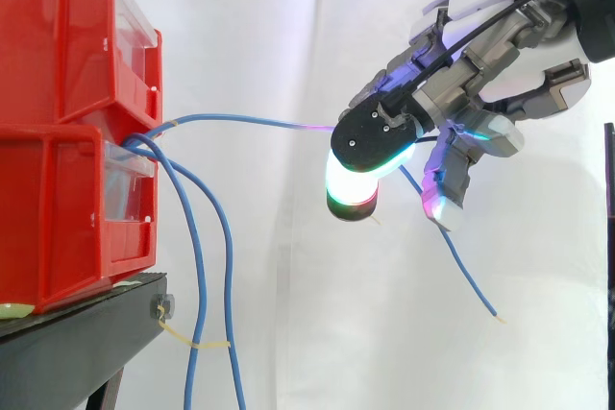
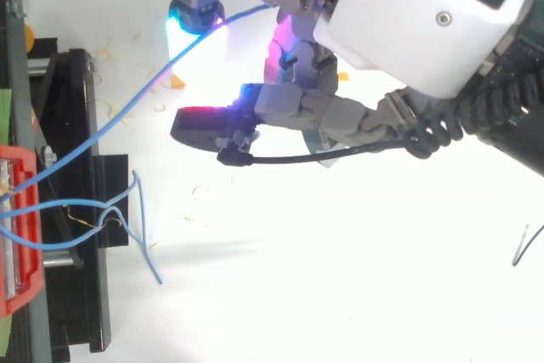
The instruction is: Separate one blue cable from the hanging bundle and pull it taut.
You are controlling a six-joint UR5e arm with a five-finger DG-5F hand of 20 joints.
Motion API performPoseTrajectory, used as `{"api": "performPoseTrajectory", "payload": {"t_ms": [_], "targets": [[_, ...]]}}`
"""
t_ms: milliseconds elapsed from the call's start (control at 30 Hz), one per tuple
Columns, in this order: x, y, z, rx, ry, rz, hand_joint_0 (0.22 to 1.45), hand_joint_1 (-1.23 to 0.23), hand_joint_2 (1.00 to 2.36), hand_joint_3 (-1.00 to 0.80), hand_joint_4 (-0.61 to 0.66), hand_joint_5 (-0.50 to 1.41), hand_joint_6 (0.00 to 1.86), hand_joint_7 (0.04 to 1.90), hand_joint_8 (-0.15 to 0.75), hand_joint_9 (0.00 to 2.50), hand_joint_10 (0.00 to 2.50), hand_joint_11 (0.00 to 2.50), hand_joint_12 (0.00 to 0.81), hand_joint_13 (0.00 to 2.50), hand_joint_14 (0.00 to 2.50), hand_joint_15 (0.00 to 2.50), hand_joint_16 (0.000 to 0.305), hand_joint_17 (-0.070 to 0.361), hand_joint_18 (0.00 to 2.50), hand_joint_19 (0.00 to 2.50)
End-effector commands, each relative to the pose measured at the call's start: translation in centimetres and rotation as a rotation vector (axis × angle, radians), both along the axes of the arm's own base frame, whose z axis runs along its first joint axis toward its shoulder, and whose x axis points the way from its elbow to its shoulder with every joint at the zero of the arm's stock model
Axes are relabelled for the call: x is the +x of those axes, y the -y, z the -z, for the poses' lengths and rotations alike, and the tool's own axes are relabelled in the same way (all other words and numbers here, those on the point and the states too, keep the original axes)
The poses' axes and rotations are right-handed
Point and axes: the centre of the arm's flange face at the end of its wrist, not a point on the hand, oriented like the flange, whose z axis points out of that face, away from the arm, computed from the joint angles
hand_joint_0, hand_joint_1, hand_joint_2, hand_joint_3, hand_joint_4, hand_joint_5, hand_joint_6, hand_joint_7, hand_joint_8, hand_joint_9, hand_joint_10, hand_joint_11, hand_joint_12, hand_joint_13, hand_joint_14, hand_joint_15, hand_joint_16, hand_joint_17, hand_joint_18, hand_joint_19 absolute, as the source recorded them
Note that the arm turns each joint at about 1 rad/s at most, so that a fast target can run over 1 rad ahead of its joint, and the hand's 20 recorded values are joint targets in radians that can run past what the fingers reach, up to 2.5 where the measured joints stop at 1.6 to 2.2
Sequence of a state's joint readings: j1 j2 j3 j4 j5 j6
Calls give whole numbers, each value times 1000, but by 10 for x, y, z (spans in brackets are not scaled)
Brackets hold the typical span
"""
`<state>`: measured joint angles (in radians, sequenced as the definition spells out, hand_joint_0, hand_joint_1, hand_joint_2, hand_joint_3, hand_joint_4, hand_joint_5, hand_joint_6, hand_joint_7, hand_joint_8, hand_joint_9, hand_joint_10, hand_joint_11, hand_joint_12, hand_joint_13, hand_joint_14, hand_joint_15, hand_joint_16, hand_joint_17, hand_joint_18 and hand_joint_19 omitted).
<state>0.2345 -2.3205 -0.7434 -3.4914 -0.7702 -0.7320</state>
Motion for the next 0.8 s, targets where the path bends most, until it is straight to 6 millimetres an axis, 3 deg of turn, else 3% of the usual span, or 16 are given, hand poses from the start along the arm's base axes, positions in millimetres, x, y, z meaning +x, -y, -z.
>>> {"api": "performPoseTrajectory", "payload": {"t_ms": [0, 467, 767], "targets": [[0, 0, 0, -32, -21, -9, 714, -838, 1017, -101, 186, 122, 506, 1102, 150, 1956, 17, 407, 269, 1260, 17, 534, 45, 101, 896, 593], [5, -7, -4, -457, -254, -88, 712, -834, 1016, -109, 181, 118, 506, 1061, 151, 1960, 15, 415, 254, 1268, 20, 550, 44, 99, 886, 599], [12, -16, -31, -715, -291, -104, 712, -833, 1016, -112, 178, 117, 506, 1057, 149, 1957, 16, 429, 254, 1261, 18, 549, 44, 98, 880, 598]]}}
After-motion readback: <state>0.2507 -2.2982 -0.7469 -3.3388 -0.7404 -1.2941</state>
